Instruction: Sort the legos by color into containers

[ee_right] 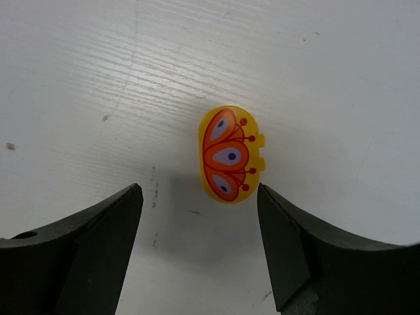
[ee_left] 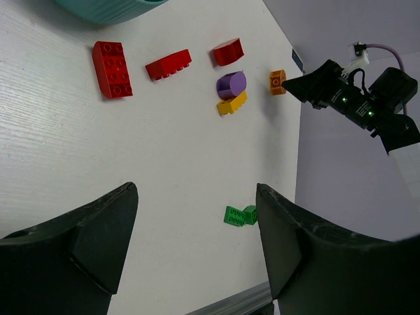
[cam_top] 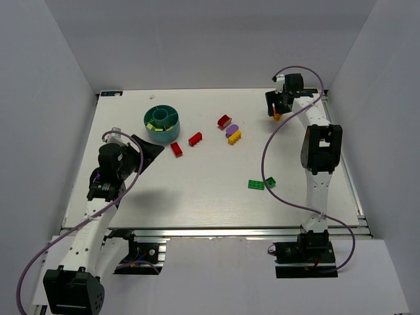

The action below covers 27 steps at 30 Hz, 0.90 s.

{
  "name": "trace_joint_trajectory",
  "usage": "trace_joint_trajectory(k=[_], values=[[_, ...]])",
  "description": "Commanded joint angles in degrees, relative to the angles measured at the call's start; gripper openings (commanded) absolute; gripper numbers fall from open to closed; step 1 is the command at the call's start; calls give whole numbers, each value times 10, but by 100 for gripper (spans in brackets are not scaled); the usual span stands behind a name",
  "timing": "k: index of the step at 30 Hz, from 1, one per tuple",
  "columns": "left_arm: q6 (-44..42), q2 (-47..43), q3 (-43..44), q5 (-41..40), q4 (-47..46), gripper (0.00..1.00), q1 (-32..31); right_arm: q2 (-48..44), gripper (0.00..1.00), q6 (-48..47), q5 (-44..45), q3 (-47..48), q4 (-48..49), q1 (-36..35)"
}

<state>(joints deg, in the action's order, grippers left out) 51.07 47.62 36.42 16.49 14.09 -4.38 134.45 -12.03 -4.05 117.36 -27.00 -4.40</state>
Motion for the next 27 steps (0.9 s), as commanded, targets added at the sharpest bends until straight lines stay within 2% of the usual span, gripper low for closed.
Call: trace_joint_trajectory(k=[1,21,27], values=[[5,2,8,-10,-25,82,-2,8,75,7,37,23,27,1],[2,13,24,-15,-42,82,-3,67,73,-16,67,66,46,2],[2,9,30,-19,-37,82,-3,80,64,-20,53,75,45,4]])
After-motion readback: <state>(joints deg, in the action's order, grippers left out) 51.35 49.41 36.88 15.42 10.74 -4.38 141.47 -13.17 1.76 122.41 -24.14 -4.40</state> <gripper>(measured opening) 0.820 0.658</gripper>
